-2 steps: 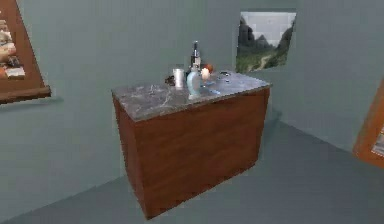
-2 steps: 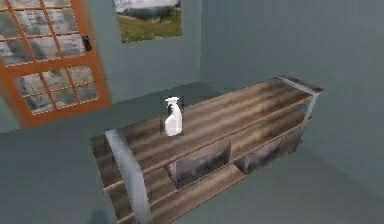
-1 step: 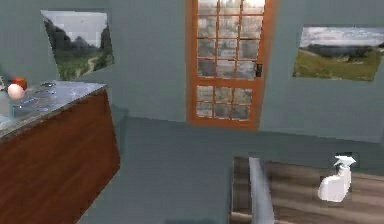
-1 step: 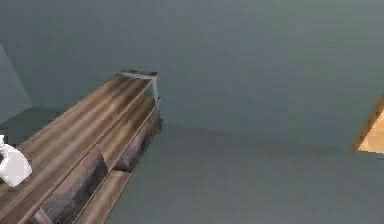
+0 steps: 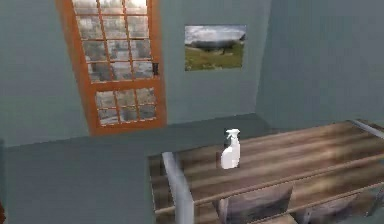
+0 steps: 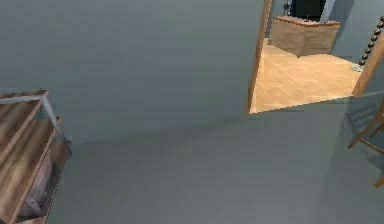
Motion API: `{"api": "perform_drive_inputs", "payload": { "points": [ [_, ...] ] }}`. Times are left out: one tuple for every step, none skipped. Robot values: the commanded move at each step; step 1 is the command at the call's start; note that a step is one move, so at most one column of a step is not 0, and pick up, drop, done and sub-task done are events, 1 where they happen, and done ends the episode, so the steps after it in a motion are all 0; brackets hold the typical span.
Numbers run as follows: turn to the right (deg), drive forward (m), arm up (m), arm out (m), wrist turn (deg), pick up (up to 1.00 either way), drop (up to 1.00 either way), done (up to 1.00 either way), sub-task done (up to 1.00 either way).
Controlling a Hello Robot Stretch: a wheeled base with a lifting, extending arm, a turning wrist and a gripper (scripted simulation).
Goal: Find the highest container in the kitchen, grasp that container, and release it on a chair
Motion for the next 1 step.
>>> {"api": "perform_drive_inputs", "payload": {
  "points": [
    [0.0,0.45,0.0,0.0,0.0,0.0,0.0,0.0,0.0]
  ]
}}
